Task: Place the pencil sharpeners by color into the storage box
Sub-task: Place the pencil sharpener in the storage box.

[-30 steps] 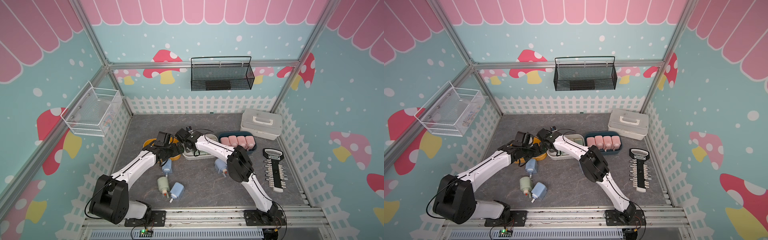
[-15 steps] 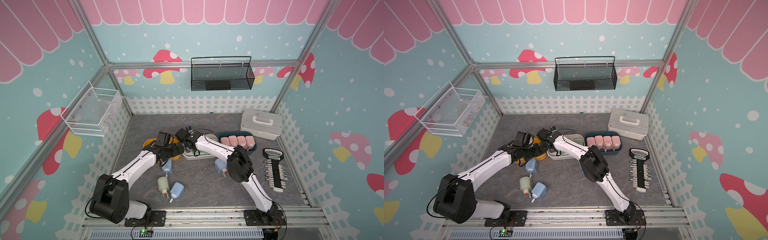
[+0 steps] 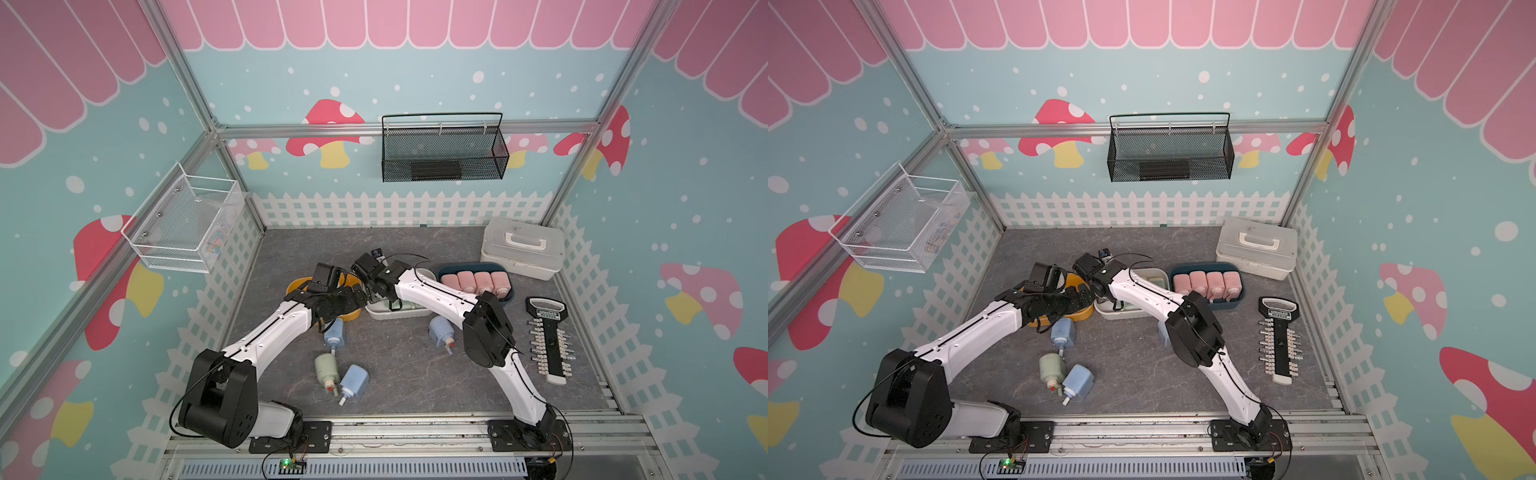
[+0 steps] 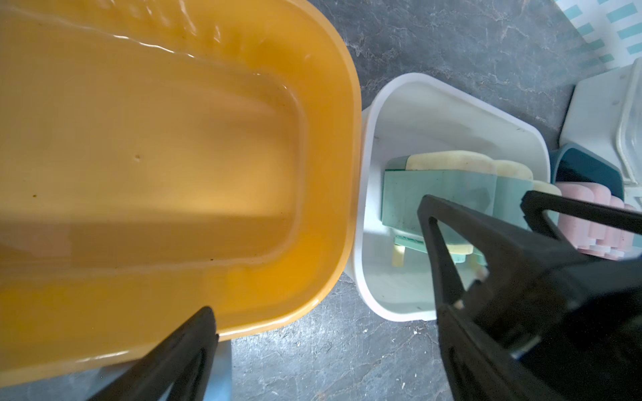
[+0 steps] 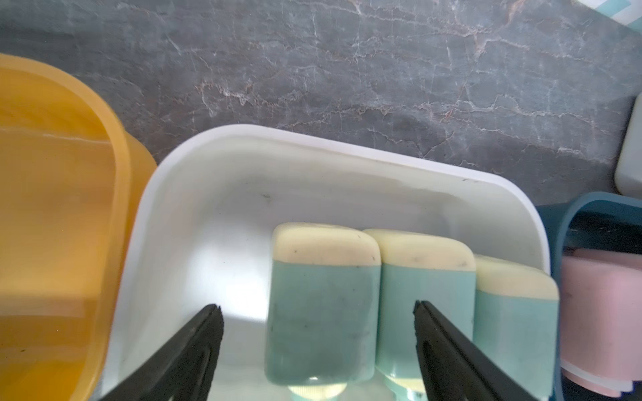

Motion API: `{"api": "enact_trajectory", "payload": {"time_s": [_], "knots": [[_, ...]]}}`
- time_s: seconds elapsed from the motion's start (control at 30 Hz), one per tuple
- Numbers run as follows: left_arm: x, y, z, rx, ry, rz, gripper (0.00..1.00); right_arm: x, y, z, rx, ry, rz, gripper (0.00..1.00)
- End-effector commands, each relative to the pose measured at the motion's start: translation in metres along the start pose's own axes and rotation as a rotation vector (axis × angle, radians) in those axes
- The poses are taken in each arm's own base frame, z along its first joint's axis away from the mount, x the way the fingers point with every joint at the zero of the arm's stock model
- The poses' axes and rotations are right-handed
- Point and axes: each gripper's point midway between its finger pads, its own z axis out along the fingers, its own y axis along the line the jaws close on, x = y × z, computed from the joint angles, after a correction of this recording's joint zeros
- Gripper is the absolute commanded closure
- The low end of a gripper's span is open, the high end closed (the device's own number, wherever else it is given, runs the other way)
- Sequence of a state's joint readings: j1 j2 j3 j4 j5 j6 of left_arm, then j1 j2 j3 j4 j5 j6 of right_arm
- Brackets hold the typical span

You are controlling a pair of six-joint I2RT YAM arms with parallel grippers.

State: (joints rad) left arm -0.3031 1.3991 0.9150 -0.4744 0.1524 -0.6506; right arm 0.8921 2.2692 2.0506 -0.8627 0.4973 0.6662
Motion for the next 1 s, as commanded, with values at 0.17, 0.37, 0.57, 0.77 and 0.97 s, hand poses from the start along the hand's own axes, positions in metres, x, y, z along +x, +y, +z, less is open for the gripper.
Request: {"api": "enact_trajectory", "payload": {"time_s": [0.17,0.37,0.57,0.77,0.97], "knots": [[-0.006,-0.002,-0.002,0.001,-0.015,0.004,0.01,-0.009,-0.003,-0.024,-0.047,-0.071,-0.016,0.04],[-0.006,-0.002,-0.001,-0.001,-0.015,0.002,0.01,-0.009,-0.022,-0.018,0.059,-0.114,-0.07,0.01],[-0.006,-0.002,-0.002,0.002,-0.017,-0.001,0.01,-0.007,-0.02,-0.004,0.089,-0.112,-0.121,0.02],[-0.006,0.0,-0.001,-0.006,-0.019,-0.006,0.01,-0.008,-0.011,0.006,0.058,-0.097,-0.129,0.02],[-0.005,-0.001,-0.001,-0.004,-0.017,-0.006,0.01,-0.01,-0.005,0.016,0.059,-0.102,-0.145,0.02]]}}
